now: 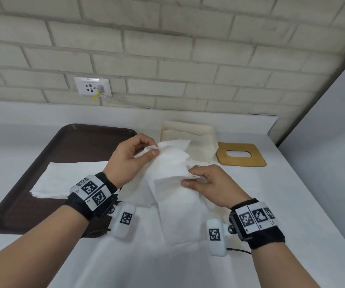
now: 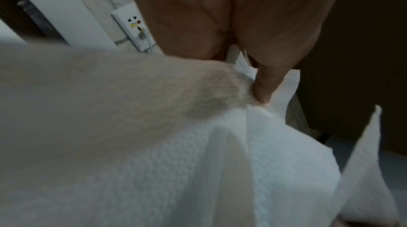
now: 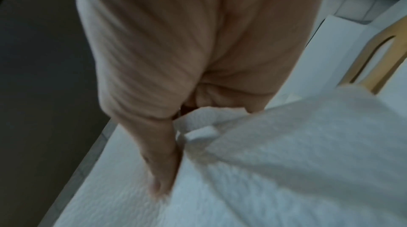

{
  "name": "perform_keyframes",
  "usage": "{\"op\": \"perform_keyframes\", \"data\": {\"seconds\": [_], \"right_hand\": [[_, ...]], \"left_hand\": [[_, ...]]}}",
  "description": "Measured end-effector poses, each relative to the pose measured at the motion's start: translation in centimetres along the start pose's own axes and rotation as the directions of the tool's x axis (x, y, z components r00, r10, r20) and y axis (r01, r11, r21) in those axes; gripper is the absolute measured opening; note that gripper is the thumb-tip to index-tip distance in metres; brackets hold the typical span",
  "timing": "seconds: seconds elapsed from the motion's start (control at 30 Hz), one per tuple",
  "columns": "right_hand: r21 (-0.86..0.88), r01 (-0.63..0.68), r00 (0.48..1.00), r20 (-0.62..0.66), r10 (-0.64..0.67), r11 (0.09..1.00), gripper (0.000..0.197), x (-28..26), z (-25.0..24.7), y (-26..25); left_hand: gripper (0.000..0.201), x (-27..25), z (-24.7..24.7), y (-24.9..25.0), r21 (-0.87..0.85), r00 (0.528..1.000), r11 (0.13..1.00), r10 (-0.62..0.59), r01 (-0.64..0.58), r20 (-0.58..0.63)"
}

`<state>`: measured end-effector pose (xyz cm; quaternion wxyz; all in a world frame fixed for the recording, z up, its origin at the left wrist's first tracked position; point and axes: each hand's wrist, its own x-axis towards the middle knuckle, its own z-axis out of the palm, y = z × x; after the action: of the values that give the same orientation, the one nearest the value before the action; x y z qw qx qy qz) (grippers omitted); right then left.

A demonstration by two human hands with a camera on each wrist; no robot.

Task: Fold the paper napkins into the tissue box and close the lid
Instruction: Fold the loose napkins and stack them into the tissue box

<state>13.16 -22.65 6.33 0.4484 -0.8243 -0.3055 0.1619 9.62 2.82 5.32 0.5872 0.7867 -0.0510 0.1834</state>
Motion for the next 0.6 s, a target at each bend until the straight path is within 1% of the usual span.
{"op": "perform_keyframes", "data": {"seconds": [0.03,0.13,0.2,0.23,0.27,0.3,0.33,0.37,0.4,0.43,0.47,0.5,0.53,0.57,0.6], "right_hand": [[-0.005,-0.011,1.0,-0.014,0.011,1.0,0.038,-0.4,-0.1,0.1],[-0.016,-0.049,0.996,-0.082,0.048,0.999,0.015,-2.1,-0.7,0.3],[0.077,-0.033,0.98,-0.194,0.047,0.996,0.01,-3.6,-1.5,0.8],[0.168,0.013,0.96,-0.276,0.034,0.986,0.012,-4.4,-1.9,0.9],[0.266,0.082,0.928,-0.372,0.024,0.961,0.015,-5.2,-2.2,0.9],[0.361,0.172,0.888,-0.46,0.015,0.917,0.013,-5.7,-2.6,0.8],[0.454,0.271,0.857,-0.515,0.002,0.849,0.007,-6.1,-2.9,0.5],[0.53,0.351,0.848,-0.529,-0.022,0.772,0.005,-6.2,-3.0,0.2],[0.595,0.399,0.856,-0.515,-0.05,0.698,0.011,-6.2,-2.9,-0.1],[0.642,0.412,0.87,-0.487,-0.072,0.647,0.023,-5.9,-2.6,-0.4],[0.687,0.399,0.887,-0.458,-0.064,0.607,0.036,-5.5,-2.3,-0.8],[0.718,0.376,0.9,-0.434,-0.046,0.585,0.045,-5.0,-1.9,-1.1],[0.743,0.347,0.909,-0.417,-0.009,0.573,0.05,-4.4,-1.4,-1.1],[0.756,0.32,0.915,-0.403,0.021,0.571,0.049,-3.9,-0.9,-1.1],[0.774,0.292,0.918,-0.392,0.063,0.562,0.044,-3.4,-0.3,-1.2]], "left_hand": [[0.009,0.0,-0.1,0.0,-0.012,1.0,1.0,0.004,-0.004,-0.023],[0.012,0.3,-0.5,-0.2,-0.057,0.995,0.998,0.014,-0.02,-0.096],[0.014,0.5,-1.1,-0.3,-0.055,0.991,0.998,0.027,-0.034,-0.13],[0.015,0.6,-1.4,-0.5,-0.034,0.99,0.998,0.043,-0.048,-0.135],[0.017,0.5,-1.6,-0.6,0.001,0.989,0.997,0.072,-0.072,-0.13],[0.019,0.4,-1.8,-0.7,0.056,0.986,0.992,0.119,-0.114,-0.113],[0.02,0.2,-2.0,-0.6,0.129,0.979,0.976,0.189,-0.178,-0.081],[0.017,0.0,-1.9,-0.5,0.209,0.961,0.942,0.275,-0.264,-0.028],[0.013,-0.3,-1.8,-0.2,0.273,0.931,0.892,0.361,-0.36,0.047],[0.012,-0.5,-1.6,0.2,0.314,0.895,0.838,0.427,-0.446,0.13],[0.015,-0.6,-1.3,0.6,0.331,0.856,0.79,0.473,-0.516,0.208],[0.019,-0.8,-0.9,0.9,0.331,0.825,0.756,0.497,-0.564,0.27],[0.02,-0.9,-0.6,1.3,0.328,0.798,0.729,0.516,-0.6,0.313],[0.02,-1.0,-0.3,1.6,0.322,0.771,0.704,0.535,-0.633,0.345],[0.019,-1.2,0.1,1.8,0.31,0.744,0.681,0.555,-0.663,0.372]]}}
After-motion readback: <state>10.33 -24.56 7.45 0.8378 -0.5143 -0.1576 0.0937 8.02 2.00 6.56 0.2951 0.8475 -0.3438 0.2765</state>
